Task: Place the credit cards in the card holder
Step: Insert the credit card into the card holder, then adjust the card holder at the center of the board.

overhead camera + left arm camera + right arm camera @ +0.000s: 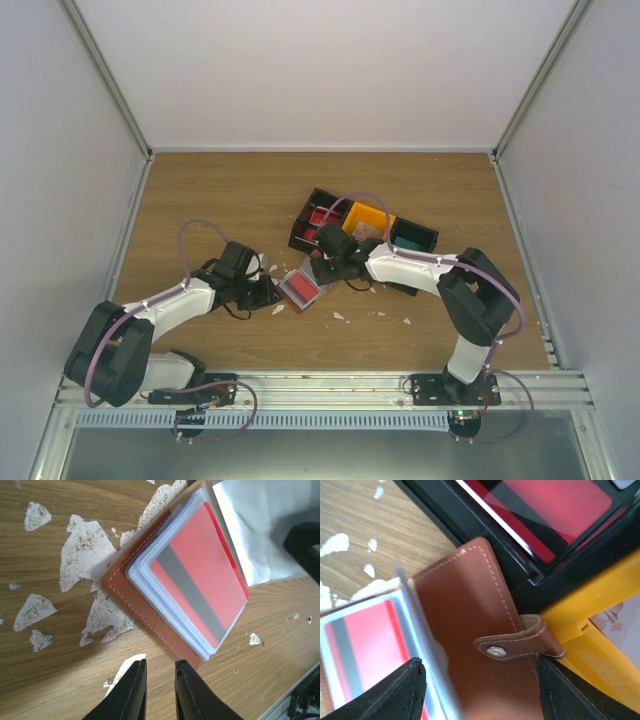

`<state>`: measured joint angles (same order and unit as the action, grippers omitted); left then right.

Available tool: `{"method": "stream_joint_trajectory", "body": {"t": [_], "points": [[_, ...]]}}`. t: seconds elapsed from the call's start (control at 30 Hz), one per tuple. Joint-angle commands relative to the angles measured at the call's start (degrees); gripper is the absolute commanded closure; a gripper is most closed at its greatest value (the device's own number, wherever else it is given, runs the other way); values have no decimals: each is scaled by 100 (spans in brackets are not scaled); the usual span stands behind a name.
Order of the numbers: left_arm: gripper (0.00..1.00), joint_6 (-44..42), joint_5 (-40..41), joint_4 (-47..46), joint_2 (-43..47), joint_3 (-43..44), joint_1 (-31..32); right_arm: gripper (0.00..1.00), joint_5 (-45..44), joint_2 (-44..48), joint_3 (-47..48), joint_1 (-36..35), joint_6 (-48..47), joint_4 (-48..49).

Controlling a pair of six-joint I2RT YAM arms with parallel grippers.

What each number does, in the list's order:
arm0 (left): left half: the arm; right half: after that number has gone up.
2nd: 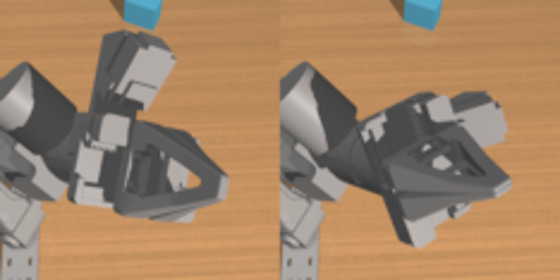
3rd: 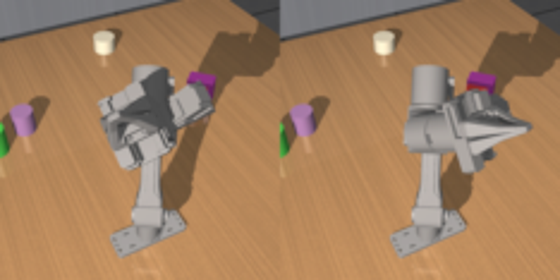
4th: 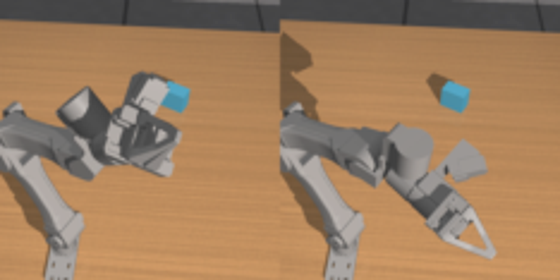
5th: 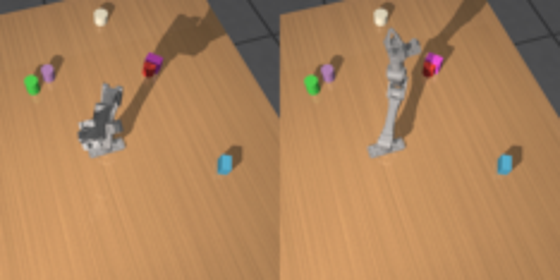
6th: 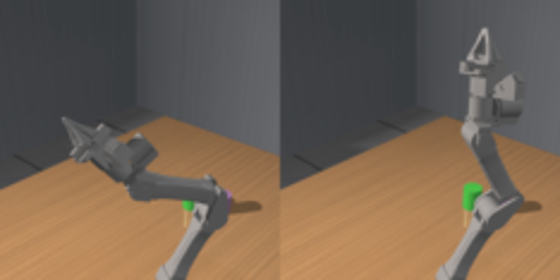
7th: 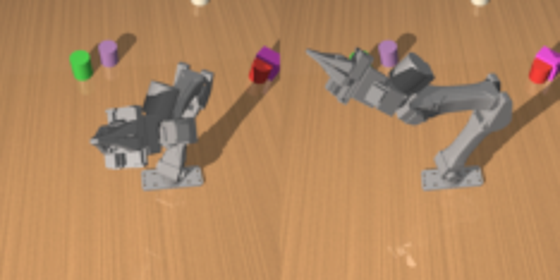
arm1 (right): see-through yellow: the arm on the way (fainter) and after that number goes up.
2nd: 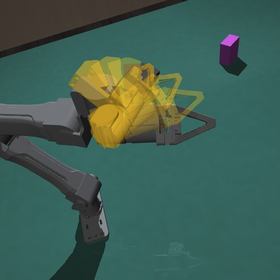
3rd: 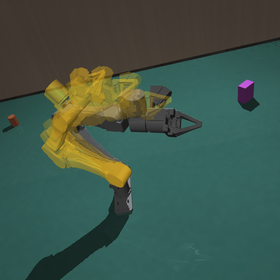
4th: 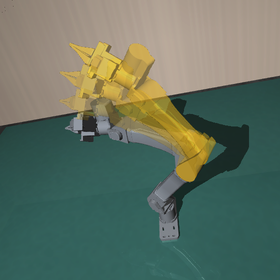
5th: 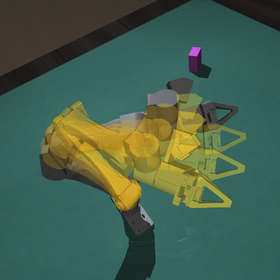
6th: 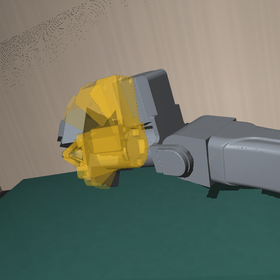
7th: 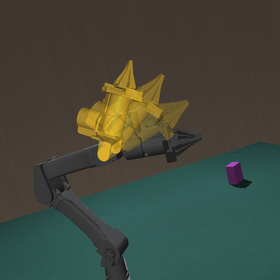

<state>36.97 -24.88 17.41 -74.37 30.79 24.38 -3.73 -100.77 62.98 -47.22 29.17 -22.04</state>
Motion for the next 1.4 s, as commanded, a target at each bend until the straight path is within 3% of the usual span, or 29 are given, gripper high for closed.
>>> {"method": "stream_joint_trajectory", "body": {"t": [0.0,0.1,0.37,0.5,0.67,0.87,0.93,1.1,1.37], "points": [[80,70,-138,-267,45,-3,-7,40,-431,-302,0,6,-141,-273],[80,78,-217,-369,-42,6,-12,50,-297,-383,-5,12,-145,-276],[80,179,-244,-552,-183,-99,-10,89,597,-175,-504,-43,282,-52],[80,304,-120,-574,-122,-194,-6,93,976,-104,-802,-158,615,42],[80,461,345,-200,301,-124,-14,92,1002,4,-875,-342,968,-78],[80,740,850,131,1252,-162,-18,85,1002,342,-1021,-428,1620,-207],[79,689,859,146,1390,-102,-23,78,888,481,-1015,-428,1714,-260],[77,441,644,98,1218,138,-30,62,483,670,-551,-419,1517,-575],[72,397,207,-282,779,-19,-38,59,79,871,201,-539,816,-847]]}}
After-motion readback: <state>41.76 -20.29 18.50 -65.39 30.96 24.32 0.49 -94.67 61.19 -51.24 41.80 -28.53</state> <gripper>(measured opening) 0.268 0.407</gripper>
